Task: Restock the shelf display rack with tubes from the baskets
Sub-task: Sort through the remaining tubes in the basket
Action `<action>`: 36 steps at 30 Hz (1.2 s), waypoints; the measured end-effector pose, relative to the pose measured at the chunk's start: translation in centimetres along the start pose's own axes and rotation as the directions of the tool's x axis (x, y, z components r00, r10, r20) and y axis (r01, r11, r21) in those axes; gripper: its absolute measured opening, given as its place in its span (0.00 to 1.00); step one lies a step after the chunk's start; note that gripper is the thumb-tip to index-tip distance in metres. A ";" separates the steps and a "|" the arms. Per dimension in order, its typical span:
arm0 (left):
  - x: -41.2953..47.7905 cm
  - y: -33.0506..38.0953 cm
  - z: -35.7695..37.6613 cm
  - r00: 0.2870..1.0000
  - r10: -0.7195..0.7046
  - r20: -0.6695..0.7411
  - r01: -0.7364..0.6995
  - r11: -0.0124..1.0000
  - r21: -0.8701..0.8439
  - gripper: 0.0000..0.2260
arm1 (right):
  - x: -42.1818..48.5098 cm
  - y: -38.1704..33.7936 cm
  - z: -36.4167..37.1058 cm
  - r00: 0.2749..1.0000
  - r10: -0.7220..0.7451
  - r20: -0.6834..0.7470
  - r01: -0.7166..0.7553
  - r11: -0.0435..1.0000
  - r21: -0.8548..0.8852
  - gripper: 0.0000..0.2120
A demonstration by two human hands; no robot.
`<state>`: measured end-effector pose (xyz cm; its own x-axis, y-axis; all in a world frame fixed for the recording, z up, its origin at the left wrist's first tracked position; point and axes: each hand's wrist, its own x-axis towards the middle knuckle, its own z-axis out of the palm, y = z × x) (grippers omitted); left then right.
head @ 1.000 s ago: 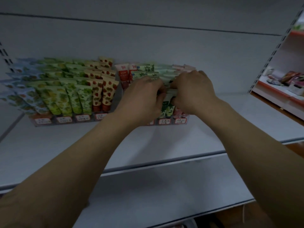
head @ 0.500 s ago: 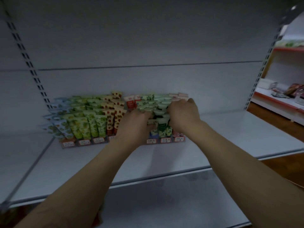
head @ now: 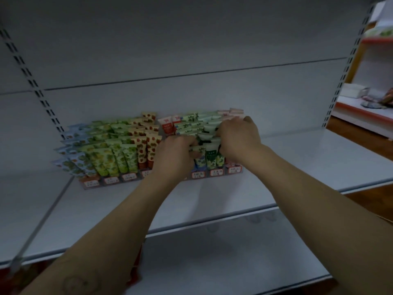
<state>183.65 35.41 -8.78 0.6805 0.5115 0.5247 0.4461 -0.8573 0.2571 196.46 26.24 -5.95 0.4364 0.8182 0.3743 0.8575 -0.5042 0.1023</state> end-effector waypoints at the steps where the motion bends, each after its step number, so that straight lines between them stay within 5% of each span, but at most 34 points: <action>1: 0.0 0.0 -0.1 1.000 -0.009 0.008 0.009 1.000 0.003 0.06 | -0.1 0.0 -0.1 1.000 0.004 0.003 -0.004 1.000 0.005 0.05; 10: -0.5 3.2 0.6 0.999 -0.010 0.035 0.013 0.996 -0.088 0.06 | -1.3 2.8 -1.0 0.996 0.052 0.067 -0.047 0.997 -0.068 0.06; 19: 0.0 2.7 1.4 0.992 -0.101 0.076 0.111 0.982 -0.153 0.08 | -1.2 3.8 0.4 0.996 0.068 0.060 -0.071 0.996 0.049 0.11; 24: -0.9 2.8 -0.6 0.984 -0.088 0.155 0.105 0.989 -0.104 0.16 | -4.3 3.1 1.1 0.993 0.050 -0.103 -0.041 0.996 0.083 0.24; 28: -4.8 1.9 -2.0 0.997 -0.021 -0.070 0.017 0.998 -0.065 0.21 | -7.2 3.0 -1.9 0.935 0.035 -0.352 0.050 0.972 0.232 0.36; 33: -12.9 2.5 -0.9 0.985 0.139 -0.101 -0.144 0.989 -0.044 0.15 | -15.4 0.7 -1.2 0.999 -0.052 -0.010 0.053 0.961 0.271 0.22; 36: -18.6 3.9 2.7 0.989 0.143 -0.025 -0.145 0.972 -0.183 0.12 | -20.9 -0.7 2.8 0.932 -0.088 0.351 -0.008 0.965 0.261 0.19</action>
<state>174.24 22.74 -19.71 0.7224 0.3823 0.5761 0.2287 -0.9184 0.3227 187.48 10.29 -16.38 0.4274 0.9039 0.0165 0.8955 -0.4207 -0.1450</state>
